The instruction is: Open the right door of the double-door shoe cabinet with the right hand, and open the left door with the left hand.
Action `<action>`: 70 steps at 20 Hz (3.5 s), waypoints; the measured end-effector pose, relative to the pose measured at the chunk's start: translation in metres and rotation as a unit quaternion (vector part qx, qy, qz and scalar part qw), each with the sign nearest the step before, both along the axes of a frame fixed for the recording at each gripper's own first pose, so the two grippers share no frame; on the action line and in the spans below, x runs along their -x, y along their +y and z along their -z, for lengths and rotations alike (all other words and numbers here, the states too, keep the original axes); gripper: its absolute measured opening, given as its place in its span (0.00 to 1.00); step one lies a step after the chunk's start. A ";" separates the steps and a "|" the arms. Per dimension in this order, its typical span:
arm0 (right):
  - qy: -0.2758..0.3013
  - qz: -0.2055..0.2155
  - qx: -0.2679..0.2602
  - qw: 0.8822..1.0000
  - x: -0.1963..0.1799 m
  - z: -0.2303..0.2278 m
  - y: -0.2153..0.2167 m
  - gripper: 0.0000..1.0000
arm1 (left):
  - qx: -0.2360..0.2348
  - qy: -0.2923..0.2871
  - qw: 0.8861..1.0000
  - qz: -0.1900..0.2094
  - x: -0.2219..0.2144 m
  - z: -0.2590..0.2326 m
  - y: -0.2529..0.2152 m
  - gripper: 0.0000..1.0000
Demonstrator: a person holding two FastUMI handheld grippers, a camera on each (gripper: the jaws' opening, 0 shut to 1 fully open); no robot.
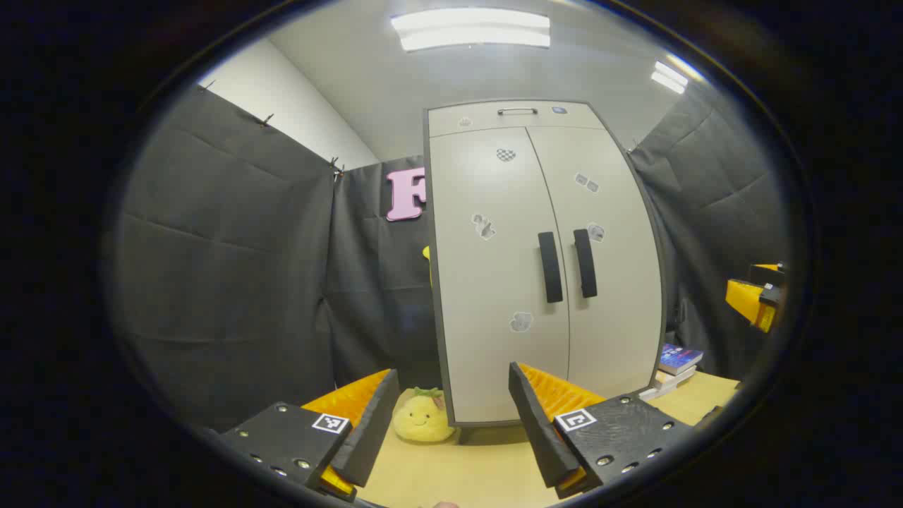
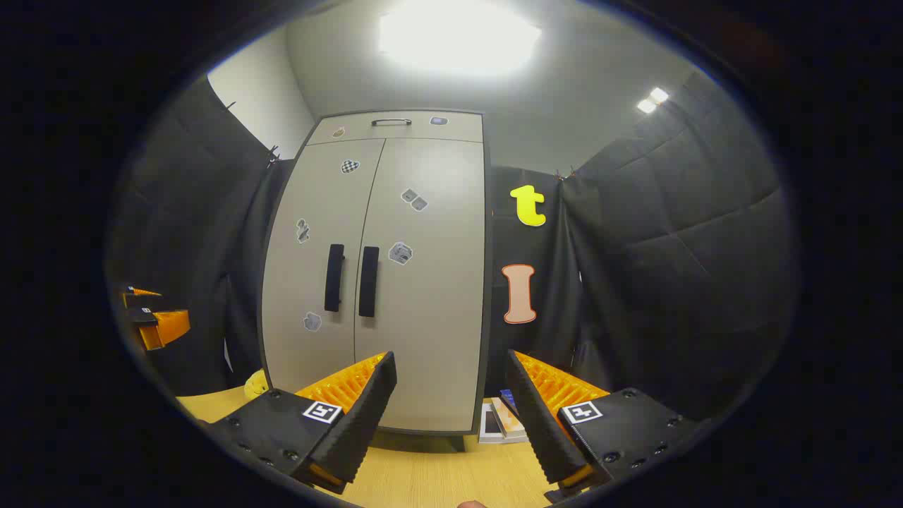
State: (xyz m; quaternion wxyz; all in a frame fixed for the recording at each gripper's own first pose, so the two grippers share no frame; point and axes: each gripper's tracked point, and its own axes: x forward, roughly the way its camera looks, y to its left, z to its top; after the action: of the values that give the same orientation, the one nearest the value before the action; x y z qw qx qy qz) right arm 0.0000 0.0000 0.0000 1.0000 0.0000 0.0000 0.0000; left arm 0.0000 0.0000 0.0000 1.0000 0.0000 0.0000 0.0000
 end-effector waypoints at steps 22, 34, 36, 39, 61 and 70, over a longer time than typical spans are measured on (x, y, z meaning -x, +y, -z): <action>0.026 -0.003 -0.016 1.000 -0.046 0.011 0.015 0.97 | -0.012 -0.003 1.000 -0.013 -0.016 0.004 0.015 0.90; 0.013 -0.047 -0.018 0.999 -0.117 -0.022 0.067 0.96 | -0.003 0.012 0.999 -0.040 0.002 0.022 0.046 0.90; 0.005 -0.053 -0.019 0.998 -0.129 -0.030 0.077 0.97 | -0.002 0.016 0.999 -0.050 0.005 0.025 0.055 0.91; -0.010 -0.060 -0.011 0.998 -0.148 -0.043 0.092 0.97 | -0.003 0.020 0.998 -0.067 0.012 0.029 0.070 0.90; 0.073 -0.056 -0.006 0.996 -0.274 -0.019 0.159 0.73 | -0.011 0.053 0.986 -0.155 0.055 0.050 0.143 0.90; 0.106 -0.051 -0.010 0.993 -0.276 -0.012 0.158 0.24 | -0.005 0.054 0.986 -0.155 0.056 0.052 0.148 0.91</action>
State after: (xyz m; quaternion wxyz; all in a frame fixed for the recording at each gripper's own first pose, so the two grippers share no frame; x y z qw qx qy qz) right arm 0.2765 0.1583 0.0117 0.9930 0.0100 0.1065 0.0511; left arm -0.0557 0.1485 -0.0524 0.9865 0.0049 0.0537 0.1548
